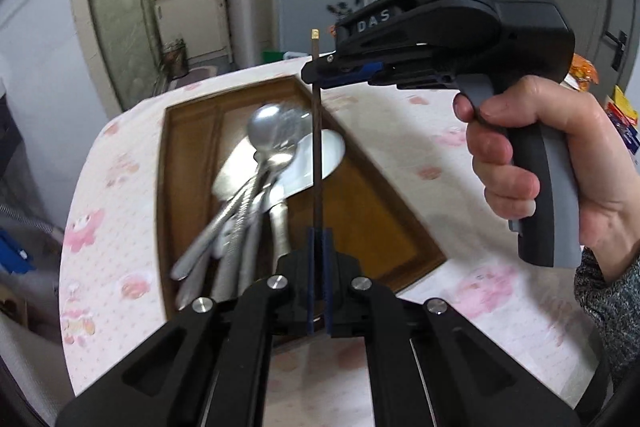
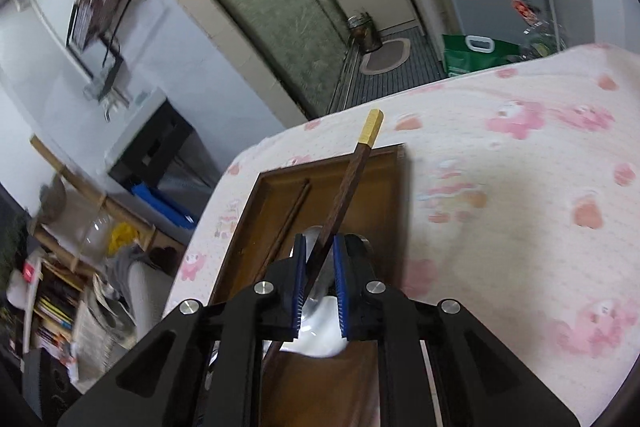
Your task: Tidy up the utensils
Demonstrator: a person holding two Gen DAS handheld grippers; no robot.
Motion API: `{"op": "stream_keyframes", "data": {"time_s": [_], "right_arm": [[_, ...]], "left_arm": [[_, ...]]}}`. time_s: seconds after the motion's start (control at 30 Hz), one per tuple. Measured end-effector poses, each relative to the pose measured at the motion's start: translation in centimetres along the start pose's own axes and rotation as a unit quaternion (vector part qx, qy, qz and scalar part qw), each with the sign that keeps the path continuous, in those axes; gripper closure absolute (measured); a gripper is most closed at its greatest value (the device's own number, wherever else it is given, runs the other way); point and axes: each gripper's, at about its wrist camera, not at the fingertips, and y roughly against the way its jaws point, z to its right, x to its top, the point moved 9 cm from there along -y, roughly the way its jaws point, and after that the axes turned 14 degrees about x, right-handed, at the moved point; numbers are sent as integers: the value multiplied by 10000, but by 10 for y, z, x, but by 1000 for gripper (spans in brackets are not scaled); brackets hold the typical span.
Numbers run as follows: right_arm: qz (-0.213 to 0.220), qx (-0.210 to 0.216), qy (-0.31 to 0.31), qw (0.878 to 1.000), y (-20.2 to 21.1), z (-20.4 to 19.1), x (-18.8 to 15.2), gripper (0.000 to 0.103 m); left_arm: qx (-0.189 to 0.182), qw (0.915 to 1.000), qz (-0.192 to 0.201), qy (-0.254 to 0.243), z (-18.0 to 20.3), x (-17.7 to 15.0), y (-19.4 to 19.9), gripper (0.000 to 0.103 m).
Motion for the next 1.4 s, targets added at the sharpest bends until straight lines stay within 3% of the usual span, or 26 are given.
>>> {"op": "stream_keyframes", "data": {"time_s": [0.2,0.23,0.27,0.3,0.37,0.47,0.77,0.9,1.0,1.13,1.3,1.4], "right_arm": [[-171,-235,292,9992,-22,-9,-5,88],[-183,-282,348,9988,-21,-11,-6,76],[-163,-309,368,9987,-20,-11,-5,58],[-78,-280,397,9988,-15,-13,-3,51],[-1,-237,399,9989,-8,-16,0,45],[105,-227,387,9989,5,-15,5,43],[207,-232,557,9980,47,-11,-7,39],[342,-453,933,9940,76,-7,-24,33],[564,-713,1349,9867,104,-11,-37,26],[881,-724,1696,9789,138,-19,-56,14],[1261,-1056,2510,9539,173,-28,-83,8],[1440,-1045,2554,9503,187,-23,-94,3]], "left_arm": [[170,9998,-42,-82,-11,-9,-6,103],[174,9998,-38,-85,-13,-11,-6,100],[199,9998,-6,-76,-14,-10,-5,93],[209,9998,26,-58,-13,-9,-4,84],[234,9996,146,9,-15,-8,2,47],[198,9993,304,25,-10,-3,8,36],[87,9986,477,189,9,7,22,24],[-9,9970,685,351,18,9,33,20],[60,9948,882,503,19,10,41,13],[259,9903,1219,616,24,7,59,7],[292,9846,1597,643,29,3,74,7],[330,9821,1734,658,29,0,80,7]]}}
